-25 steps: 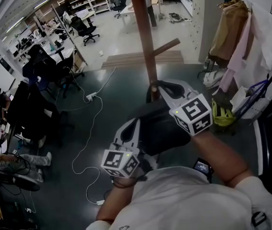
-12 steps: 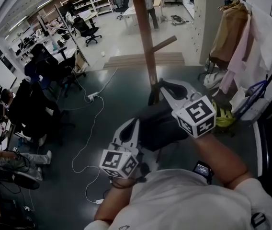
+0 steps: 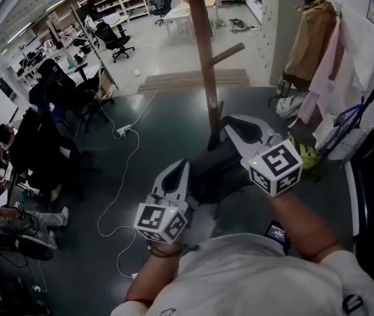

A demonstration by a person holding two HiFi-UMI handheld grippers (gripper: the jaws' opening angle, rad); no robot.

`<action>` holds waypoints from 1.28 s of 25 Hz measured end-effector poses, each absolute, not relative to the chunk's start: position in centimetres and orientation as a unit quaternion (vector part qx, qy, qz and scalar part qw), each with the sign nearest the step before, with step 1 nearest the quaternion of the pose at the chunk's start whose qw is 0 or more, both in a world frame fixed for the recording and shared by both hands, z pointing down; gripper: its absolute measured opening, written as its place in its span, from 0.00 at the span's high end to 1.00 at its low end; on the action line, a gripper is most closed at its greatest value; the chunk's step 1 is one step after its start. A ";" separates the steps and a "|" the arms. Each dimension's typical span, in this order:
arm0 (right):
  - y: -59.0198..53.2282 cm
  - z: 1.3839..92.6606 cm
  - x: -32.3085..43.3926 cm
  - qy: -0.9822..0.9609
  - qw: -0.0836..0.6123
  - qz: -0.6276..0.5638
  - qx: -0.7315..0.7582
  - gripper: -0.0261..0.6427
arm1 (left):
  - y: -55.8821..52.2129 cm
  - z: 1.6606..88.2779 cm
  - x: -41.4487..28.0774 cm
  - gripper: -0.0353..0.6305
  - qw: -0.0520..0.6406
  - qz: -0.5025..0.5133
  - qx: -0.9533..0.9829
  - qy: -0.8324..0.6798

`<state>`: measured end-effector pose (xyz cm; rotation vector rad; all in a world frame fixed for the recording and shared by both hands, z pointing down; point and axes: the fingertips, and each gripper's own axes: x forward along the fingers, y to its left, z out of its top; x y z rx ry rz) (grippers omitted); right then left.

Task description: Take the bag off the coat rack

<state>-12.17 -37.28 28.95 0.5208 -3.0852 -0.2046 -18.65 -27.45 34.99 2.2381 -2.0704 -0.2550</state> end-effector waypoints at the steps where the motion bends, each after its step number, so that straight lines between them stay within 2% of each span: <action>1: -36.9 29.1 -12.1 -0.984 0.000 -0.063 0.167 0.93 | -27.2 34.9 -18.8 0.94 0.041 -0.084 0.732 -0.674; 12: -29.3 30.4 -13.0 -0.979 -0.017 -0.048 0.196 0.93 | -21.2 34.5 -21.4 0.94 0.044 -0.076 0.758 -0.646; 32: -16.5 35.2 -13.0 -0.964 -0.003 -0.017 0.265 0.93 | -11.1 37.0 -22.8 0.94 0.050 -0.042 0.798 -0.599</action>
